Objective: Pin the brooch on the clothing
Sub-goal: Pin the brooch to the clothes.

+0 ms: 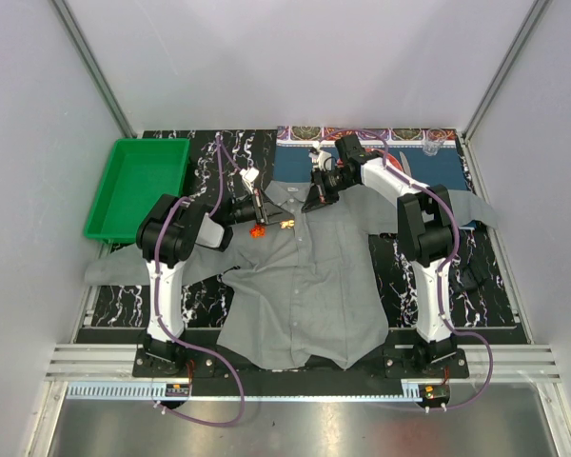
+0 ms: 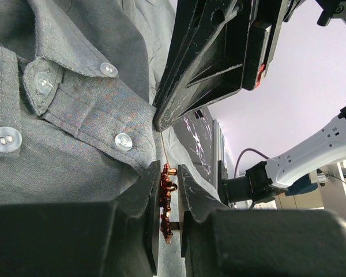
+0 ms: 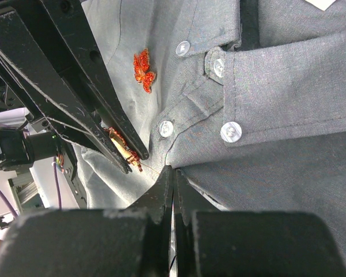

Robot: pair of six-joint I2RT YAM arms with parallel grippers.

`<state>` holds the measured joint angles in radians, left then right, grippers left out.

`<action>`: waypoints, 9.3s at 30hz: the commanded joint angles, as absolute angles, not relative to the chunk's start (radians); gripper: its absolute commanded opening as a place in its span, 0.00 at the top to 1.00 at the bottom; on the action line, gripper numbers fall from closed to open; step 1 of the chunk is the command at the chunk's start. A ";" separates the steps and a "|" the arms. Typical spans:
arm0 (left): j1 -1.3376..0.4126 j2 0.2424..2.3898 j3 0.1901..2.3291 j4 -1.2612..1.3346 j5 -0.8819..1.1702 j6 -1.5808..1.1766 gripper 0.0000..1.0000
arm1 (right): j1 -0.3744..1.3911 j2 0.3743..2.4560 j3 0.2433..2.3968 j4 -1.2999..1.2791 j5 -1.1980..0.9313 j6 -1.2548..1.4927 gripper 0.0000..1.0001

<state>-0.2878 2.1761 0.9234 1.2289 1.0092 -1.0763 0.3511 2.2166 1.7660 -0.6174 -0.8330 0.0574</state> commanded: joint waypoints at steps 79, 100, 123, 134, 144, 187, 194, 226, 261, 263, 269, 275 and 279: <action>-0.342 2.227 1.023 1.384 1.002 -0.954 1.00 | 0.350 2.125 1.726 -0.578 -1.038 0.078 1.00; -0.365 2.249 1.026 1.339 0.994 -0.930 1.00 | 0.362 2.111 1.703 -0.558 -1.032 0.094 1.00; -0.337 2.204 0.979 1.368 0.996 -0.959 0.54 | 0.347 2.132 1.706 -0.577 -0.951 0.084 1.00; -0.311 2.177 0.947 1.324 0.997 -0.931 0.47 | 0.342 2.158 1.712 -0.581 -0.896 0.087 1.00; -0.311 2.178 0.923 1.327 0.997 -0.939 0.56 | 0.342 2.186 1.724 -0.586 -0.876 0.094 0.99; -0.319 2.207 1.121 0.871 1.002 -0.721 1.00 | 0.244 2.194 1.713 -0.632 -0.851 0.139 0.54; -0.321 2.209 1.124 0.871 1.005 -0.719 1.00 | 0.244 2.241 1.747 -0.601 -0.884 0.179 0.52; -0.328 2.214 1.140 0.842 1.008 -0.700 1.00 | 0.262 2.276 1.735 -0.543 -0.994 0.222 0.60; -0.334 2.220 1.150 0.816 1.012 -0.680 1.00 | 0.275 2.280 1.729 -0.554 -0.989 0.183 0.70; -0.334 2.221 1.154 0.813 1.011 -0.681 1.00 | 0.275 2.273 1.723 -0.555 -0.999 0.179 0.71; -0.334 2.221 1.158 0.811 1.012 -0.683 1.00 | 0.276 2.272 1.721 -0.555 -1.009 0.172 0.78; -0.336 2.220 1.167 0.799 1.015 -0.681 1.00 | 0.285 2.275 1.726 -0.554 -1.008 0.167 0.89; -0.336 2.215 1.169 0.801 1.014 -0.686 1.00 | 0.287 2.270 1.723 -0.557 -1.005 0.156 0.99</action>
